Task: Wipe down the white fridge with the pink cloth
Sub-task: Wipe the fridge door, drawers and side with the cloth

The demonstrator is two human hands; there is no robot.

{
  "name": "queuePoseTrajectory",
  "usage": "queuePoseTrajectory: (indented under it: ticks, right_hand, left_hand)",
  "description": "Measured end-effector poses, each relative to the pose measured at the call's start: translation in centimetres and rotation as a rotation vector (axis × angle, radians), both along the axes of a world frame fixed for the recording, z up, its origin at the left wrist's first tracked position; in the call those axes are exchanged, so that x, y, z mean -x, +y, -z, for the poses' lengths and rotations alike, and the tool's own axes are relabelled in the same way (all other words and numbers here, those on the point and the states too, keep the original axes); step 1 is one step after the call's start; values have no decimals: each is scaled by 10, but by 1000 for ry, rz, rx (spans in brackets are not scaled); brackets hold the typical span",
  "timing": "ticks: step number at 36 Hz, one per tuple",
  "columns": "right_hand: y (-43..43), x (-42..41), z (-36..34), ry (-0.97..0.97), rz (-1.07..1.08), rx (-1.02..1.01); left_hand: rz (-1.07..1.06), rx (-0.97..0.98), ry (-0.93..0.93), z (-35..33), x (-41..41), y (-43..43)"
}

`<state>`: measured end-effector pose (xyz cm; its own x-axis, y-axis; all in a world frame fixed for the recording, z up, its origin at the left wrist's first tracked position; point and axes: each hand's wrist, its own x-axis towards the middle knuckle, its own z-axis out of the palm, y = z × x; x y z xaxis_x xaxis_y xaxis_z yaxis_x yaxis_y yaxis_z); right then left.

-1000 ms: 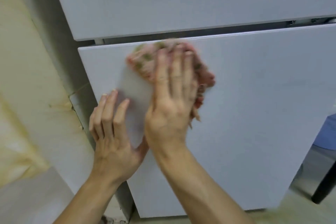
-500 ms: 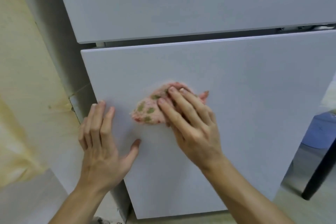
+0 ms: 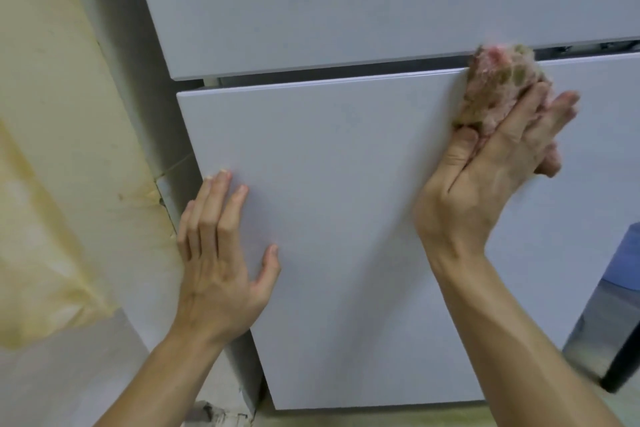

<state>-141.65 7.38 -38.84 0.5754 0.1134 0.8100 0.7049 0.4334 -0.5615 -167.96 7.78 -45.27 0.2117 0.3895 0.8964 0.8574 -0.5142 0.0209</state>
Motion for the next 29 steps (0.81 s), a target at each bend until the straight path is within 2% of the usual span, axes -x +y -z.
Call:
queuePoseTrajectory:
  ticks: [7, 11, 15, 21, 25, 29]
  right_hand:
    - [10, 101, -21, -174, -31, 74]
    - [8, 156, -11, -445, -25, 128]
    - [7, 172, 7, -651, -82, 164]
    - [-2, 119, 84, -935, -27, 260]
    - [-10, 45, 132, -983, 50, 260]
    - [-18, -33, 140, -945, 111, 225]
  left_hand:
    - [-32, -20, -88, -3, 19, -1]
    - [-47, -12, -141, -5, 31, -3]
    - [-38, -14, -219, -6, 36, -4]
    - [2, -32, -265, -1, 27, -2]
    - [43, -2, -216, 4, 16, -4]
    - [45, -8, -112, 11, 11, -1]
